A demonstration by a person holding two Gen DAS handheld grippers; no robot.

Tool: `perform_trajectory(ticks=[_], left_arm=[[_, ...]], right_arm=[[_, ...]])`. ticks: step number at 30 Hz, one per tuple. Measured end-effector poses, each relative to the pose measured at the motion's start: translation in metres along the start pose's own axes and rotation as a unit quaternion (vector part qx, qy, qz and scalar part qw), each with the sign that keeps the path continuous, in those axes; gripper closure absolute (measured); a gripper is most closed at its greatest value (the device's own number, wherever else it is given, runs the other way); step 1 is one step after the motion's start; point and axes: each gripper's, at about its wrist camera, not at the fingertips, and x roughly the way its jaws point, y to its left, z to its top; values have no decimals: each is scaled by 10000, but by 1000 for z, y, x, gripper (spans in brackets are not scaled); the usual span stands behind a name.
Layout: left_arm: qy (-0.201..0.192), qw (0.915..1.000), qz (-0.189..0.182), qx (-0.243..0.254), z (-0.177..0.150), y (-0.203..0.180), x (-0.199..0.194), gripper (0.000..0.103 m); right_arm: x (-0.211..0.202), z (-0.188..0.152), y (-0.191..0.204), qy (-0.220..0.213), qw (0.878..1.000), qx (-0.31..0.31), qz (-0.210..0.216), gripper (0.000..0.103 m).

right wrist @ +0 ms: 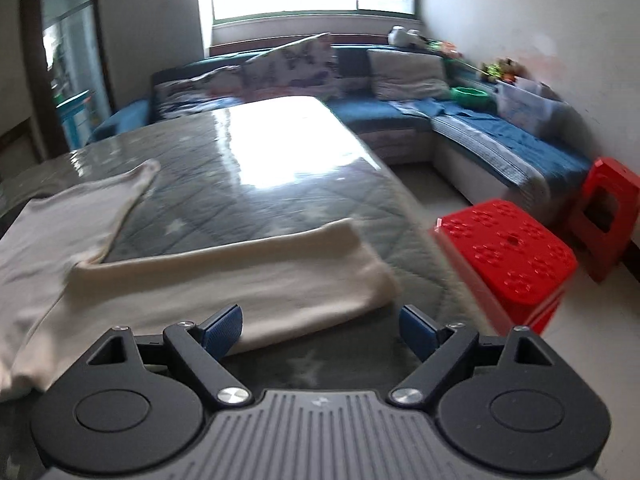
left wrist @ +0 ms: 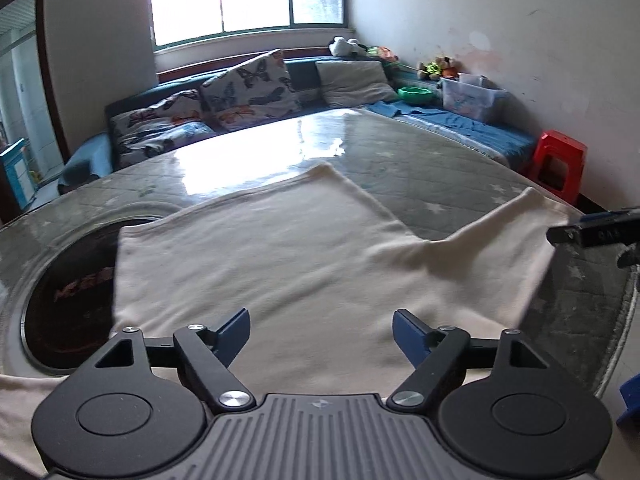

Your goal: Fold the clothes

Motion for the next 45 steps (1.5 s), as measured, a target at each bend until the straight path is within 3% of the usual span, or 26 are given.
perform_trajectory(ticks=[6,8,11,13,17,33,39,45], left_arm=[[128,9999,-30,73,0,-11,8,19],[150,9998,-28,89,0,-12,10,19],[168,9998,-32,115,-1,-15,13,19],[181,9997,-38,138,-1,-18,14,19],[223,9996,-26,182,-2,-21,18,19],[234,9989,-230,338,-2,-35,26,19],[177,9985,-330,390,-1,-43,29,19],[18,9995,-277,142,-3,-22,13,19]], right_arm=[[7,1,-11,-25,9990,308,-317,23],[7,3,-12,-56,9987,375,-337,42],[8,6,-14,-102,9981,476,-366,63],[8,7,-14,-119,9979,493,-397,67],[10,8,-14,-176,9978,492,-410,94],[-36,39,-18,-892,9919,795,436,96],[-60,60,-3,-1095,9880,699,837,96],[-86,85,35,-1271,9817,259,1395,96]])
